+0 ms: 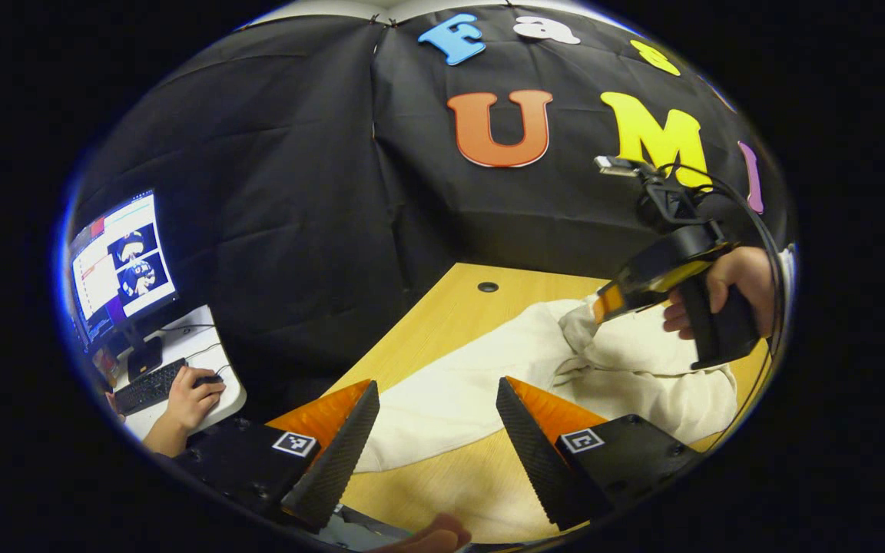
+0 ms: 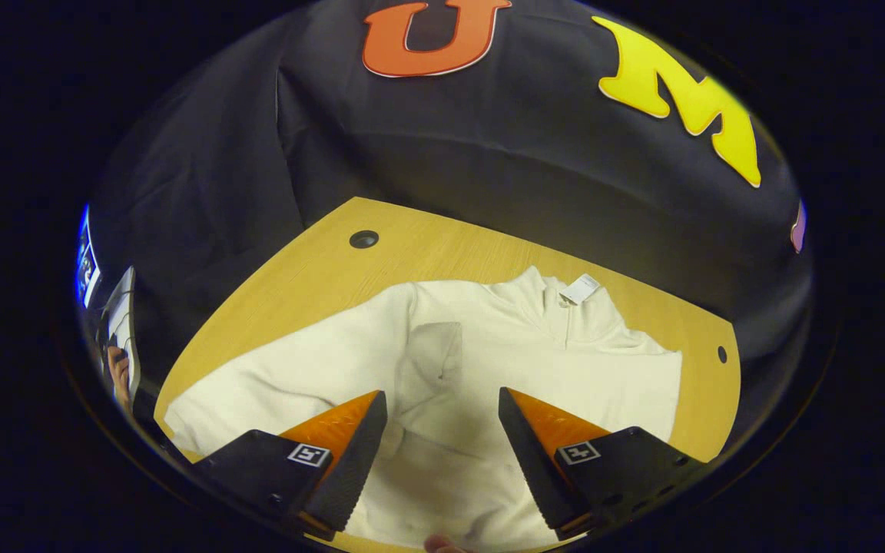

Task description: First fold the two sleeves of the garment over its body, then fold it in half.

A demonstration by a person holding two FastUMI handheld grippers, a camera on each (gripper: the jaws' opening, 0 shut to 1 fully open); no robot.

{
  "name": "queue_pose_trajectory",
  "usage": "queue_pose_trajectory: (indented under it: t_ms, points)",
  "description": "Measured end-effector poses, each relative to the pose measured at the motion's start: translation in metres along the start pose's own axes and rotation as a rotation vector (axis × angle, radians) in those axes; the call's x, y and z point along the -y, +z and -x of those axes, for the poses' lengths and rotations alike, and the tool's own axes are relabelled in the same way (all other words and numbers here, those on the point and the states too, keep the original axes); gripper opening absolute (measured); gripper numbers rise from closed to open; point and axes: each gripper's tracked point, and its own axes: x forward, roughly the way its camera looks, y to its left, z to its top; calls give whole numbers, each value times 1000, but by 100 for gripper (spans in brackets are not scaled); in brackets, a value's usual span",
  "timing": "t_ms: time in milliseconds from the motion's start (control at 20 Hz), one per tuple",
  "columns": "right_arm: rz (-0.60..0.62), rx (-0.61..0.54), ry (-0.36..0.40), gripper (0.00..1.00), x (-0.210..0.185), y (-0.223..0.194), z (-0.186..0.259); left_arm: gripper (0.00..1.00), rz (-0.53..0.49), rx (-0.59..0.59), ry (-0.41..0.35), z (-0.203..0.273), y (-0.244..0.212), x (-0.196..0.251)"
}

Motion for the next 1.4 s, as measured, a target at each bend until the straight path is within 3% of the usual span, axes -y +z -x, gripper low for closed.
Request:
queue_pose_trajectory:
  t_ms: [100, 450, 600, 1000, 1250, 1400]
  points:
    - [2, 3, 7, 95, 17, -10, 26, 99, 23, -48, 60, -11, -16, -12]
    - [46, -30, 68, 95, 45, -67, 77, 99, 103, -172, 284, -33, -62, -79]
    - [86, -27, 74, 95, 49, -82, 85, 99, 184, -242, 334, -41, -88, -97]
    - [63, -85, 88, 95, 49, -106, 90, 98, 413, -414, 392, -57, -137, -102]
    - [33, -109, 74, 95, 58, -121, 93, 95, 439, -505, 380, -66, -149, -100]
    - [8, -127, 56, 95, 68, -134, 97, 82, 439, -528, 348, -71, -147, -98]
